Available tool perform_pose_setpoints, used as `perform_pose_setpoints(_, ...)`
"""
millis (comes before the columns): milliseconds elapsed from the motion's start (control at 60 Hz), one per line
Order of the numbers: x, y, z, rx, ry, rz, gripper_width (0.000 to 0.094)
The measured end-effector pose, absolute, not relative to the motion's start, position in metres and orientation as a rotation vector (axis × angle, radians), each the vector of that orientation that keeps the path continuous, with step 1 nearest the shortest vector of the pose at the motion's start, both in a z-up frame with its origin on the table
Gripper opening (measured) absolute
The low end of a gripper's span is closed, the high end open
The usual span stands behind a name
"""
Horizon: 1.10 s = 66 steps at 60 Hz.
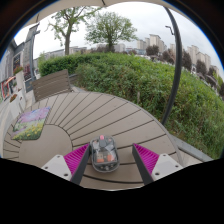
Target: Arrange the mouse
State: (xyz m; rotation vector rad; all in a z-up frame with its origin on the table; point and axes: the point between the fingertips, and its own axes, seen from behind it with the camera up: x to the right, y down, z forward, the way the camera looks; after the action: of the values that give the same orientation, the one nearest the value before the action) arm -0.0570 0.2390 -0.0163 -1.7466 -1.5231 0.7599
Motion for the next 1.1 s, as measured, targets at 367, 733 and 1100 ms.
perform_pose_setpoints(367, -0.065, 0.242, -0.015, -1.766, -1.537, 0.670, 0.0399)
perform_pose_setpoints(733, -0.140, 0.087, 0.148, -1.728, -1.475, 0.901, 0.0377)
perform_pose_setpoints(1100, -0.190, -0.144, 0.011, -1.800, -1.597, 0.851, 0.0413)
